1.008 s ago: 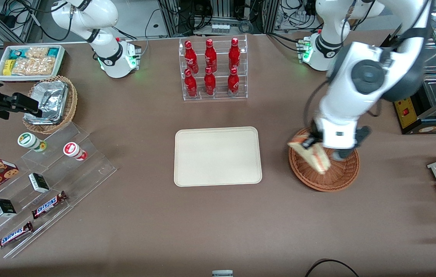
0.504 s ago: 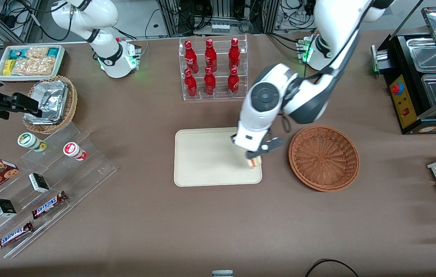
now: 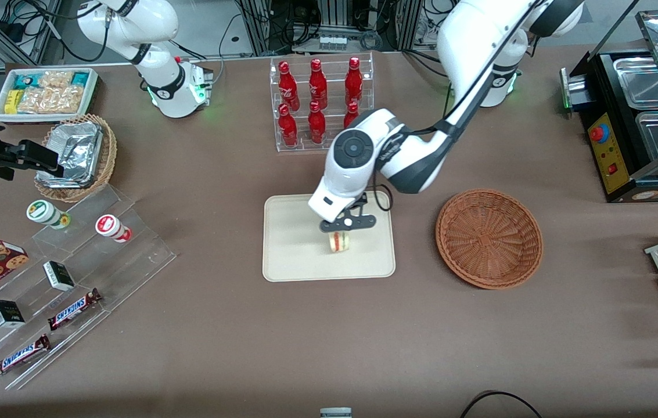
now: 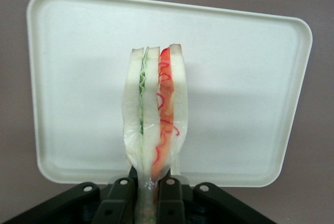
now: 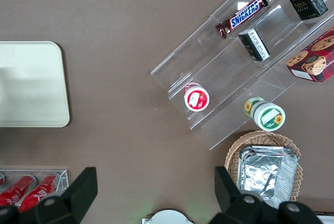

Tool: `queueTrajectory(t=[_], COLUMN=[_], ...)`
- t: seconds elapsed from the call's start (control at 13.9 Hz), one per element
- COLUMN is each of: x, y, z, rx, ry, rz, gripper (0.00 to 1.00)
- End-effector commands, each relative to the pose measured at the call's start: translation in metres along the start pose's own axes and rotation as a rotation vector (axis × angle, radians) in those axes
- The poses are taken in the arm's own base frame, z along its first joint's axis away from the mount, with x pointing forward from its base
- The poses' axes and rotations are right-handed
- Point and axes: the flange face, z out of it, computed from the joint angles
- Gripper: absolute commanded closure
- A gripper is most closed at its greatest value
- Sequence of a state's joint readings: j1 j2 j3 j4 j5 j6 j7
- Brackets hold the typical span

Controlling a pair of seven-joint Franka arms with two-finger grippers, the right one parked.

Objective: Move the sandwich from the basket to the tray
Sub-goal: 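Carry the sandwich over the cream tray and lower it, then open the left gripper to release the sandwich onto the tray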

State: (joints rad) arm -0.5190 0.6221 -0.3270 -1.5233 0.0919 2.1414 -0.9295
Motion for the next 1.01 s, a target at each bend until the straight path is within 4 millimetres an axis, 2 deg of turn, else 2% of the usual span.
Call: queueTrajectory(t=[0.0, 0.43, 0.79, 0.86, 0.94], x=[-0.007, -0.015, -0.013, -0.014, -0.013], y=[0.015, 0.022, 0.017, 0.016, 0.016], z=[0.026, 0.065, 0.076, 0.082, 0.082], rx=[0.025, 0.011, 0.028, 0.033, 0.033], ry=[0.019, 0.008, -0.001, -0.009, -0.006], rz=[0.061, 0.075, 0.068, 0.071, 0.075], gripper=[1.0, 1.0, 0.98, 0.59, 0.08])
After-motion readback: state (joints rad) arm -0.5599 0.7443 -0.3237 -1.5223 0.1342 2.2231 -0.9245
